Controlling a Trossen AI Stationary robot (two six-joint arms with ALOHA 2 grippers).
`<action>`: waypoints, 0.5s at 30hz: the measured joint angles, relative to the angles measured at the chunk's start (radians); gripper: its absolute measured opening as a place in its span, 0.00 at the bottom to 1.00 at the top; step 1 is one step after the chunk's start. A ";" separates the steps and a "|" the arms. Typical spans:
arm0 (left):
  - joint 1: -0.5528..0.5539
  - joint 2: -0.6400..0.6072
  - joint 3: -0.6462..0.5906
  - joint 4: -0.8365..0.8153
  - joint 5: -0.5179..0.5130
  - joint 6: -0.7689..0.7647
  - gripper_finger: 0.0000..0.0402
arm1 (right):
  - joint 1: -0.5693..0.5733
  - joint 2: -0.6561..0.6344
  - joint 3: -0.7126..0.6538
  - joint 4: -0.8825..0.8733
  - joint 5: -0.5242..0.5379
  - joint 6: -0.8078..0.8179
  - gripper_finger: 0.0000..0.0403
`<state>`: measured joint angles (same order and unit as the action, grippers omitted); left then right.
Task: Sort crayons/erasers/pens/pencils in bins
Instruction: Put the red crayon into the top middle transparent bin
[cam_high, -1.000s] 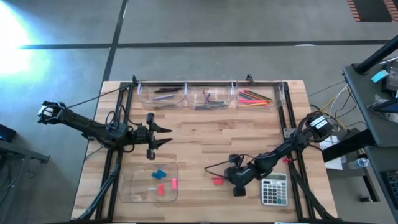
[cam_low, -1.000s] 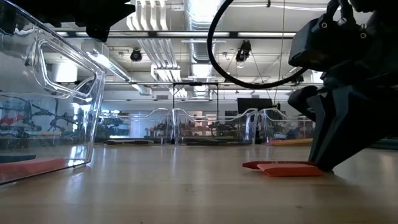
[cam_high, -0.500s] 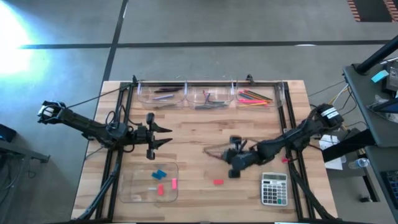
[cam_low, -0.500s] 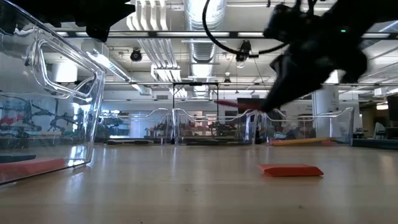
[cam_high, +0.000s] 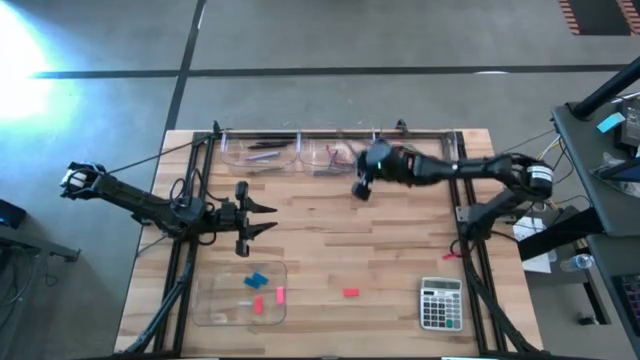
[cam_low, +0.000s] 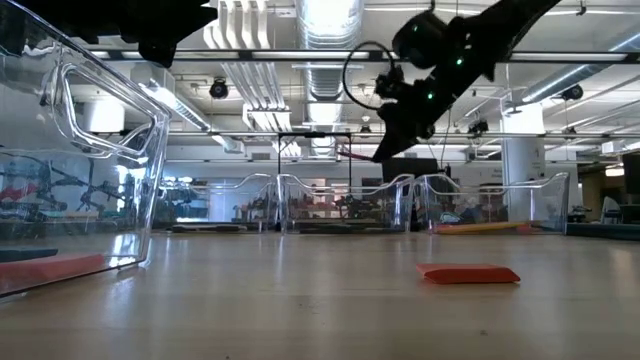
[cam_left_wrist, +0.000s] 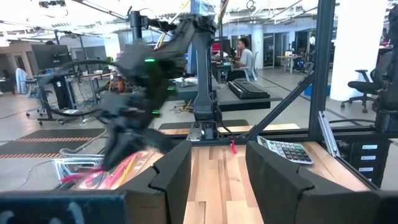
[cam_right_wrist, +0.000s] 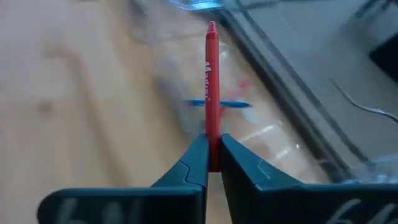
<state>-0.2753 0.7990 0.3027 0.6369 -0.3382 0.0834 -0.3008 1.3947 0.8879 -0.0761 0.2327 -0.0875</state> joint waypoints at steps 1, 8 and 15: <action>0.000 0.000 0.000 0.000 0.000 0.000 0.34 | -0.041 0.012 0.011 0.000 -0.024 -0.003 0.05; 0.000 0.000 0.000 -0.002 0.000 0.001 0.34 | -0.186 0.070 0.108 -0.051 -0.110 0.007 0.25; 0.000 0.019 0.001 -0.034 0.051 0.001 0.34 | -0.134 0.057 0.245 -0.354 -0.111 0.049 0.46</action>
<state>-0.2754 0.8180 0.3034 0.6028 -0.2873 0.0840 -0.4348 1.4513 1.1330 -0.4297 0.1220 -0.0385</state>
